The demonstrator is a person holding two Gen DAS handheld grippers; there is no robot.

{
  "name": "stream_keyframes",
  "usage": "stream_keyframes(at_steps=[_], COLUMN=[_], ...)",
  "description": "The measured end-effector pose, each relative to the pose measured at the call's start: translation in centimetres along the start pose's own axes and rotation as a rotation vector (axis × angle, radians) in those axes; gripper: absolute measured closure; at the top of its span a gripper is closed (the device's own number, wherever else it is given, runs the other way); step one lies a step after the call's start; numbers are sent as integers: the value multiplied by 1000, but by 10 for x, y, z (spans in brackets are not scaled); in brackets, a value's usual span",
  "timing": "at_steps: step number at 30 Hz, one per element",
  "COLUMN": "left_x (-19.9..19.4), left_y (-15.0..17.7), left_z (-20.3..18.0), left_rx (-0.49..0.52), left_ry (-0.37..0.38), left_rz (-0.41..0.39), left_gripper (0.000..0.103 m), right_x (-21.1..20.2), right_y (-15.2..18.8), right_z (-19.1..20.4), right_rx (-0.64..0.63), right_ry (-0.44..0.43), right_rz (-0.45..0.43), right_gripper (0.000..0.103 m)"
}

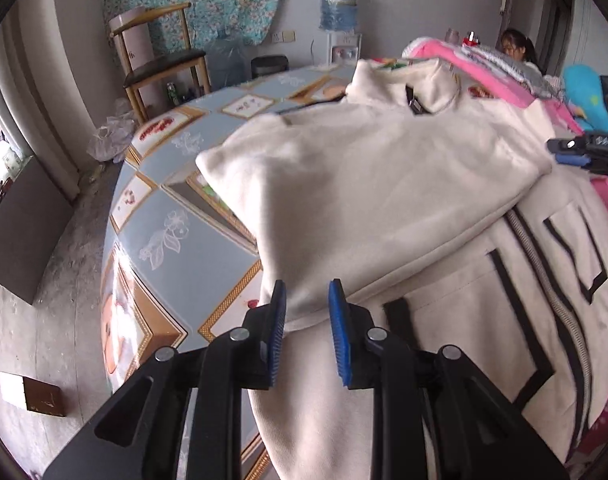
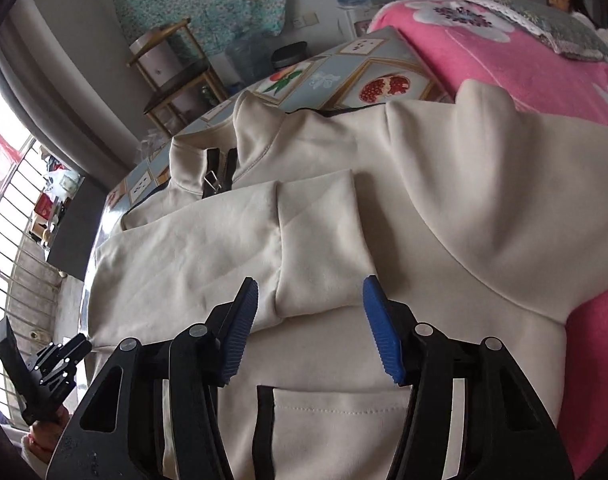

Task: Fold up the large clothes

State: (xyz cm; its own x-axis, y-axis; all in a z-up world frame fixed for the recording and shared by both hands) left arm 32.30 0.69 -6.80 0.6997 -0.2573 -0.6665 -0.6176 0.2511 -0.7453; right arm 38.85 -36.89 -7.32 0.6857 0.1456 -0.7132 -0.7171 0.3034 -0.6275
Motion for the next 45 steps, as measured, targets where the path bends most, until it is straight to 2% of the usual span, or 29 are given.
stream_keyframes(at_steps=[2,4,7,8,9,10,11,13,15,21,24,26,30,31,34,39,42,45], left_x=[-8,-11,-3,2,8,12,19,33,46,79,85,86,86,86,87,87,88,89], left_y=[-9,-18,-30,-34,-37,-39,-41,-45,-47,-35,-30,-31,-32,-32,-32,-32,-32,-33], left_z=[-3,-7,-16,-20,-24,-27,-30,-37,-42,-46,-46,-46,-44,-44,-45,-44,-44,-44], left_rx=[-13,-39,-66,-73,-78,-81,-83,-81,-88,-101,-78,-76,-99,-98,-84,-84,-84,-91], left_ry=[-2,-5,-14,-9,-8,-13,-20,-28,-31,-48,-56,-57,-49,-49,-53,-55,-56,-59], left_rz=[-23,-28,-16,-7,-1,5,10,22,34,113,135,143,149,149,152,160,163,162], left_gripper=[80,63,54,52,45,40,38,30,28,27,27,27,27,27,27,27,27,27], right_x=[14,29,18,8,-5,-18,-31,-52,-73,-127,-143,-148,-154,-156,-151,-140,-133,-131], right_y=[4,13,10,6,-1,-9,-17,-30,-41,-53,-54,-53,-48,-46,-42,-39,-43,-44], right_z=[6,1,-1,-2,-5,-11,-21,-50,-95,-241,-307,-347,-415,-429,-453,-479,-485,-484], right_rx=[-40,-67,-57,-43,-27,-14,0,49,133,381,501,610,793,839,922,1008,991,940], right_ry=[17,53,20,-4,-25,-33,-29,4,67,268,332,350,361,365,382,395,414,465], right_rz=[23,63,57,43,18,-11,-35,-71,-101,-200,-230,-245,-275,-290,-305,-321,-316,-297], right_gripper=[50,51,51,46,41,32,26,24,23,23,23,30,37,42,44,48,54,69])
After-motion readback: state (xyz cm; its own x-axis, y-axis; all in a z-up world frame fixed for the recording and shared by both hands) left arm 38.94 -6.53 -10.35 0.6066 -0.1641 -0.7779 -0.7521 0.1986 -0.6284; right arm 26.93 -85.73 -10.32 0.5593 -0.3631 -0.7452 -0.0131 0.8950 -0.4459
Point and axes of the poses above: each gripper's, at about its wrist camera, not at the fingertips, and x roughly the way its jaws point, z to its left, y to its underside, the point moved 8 cm from there along x, roughly the way its jaws point, and after that the axes turned 11 degrees about -z, right-handed, at the moved point
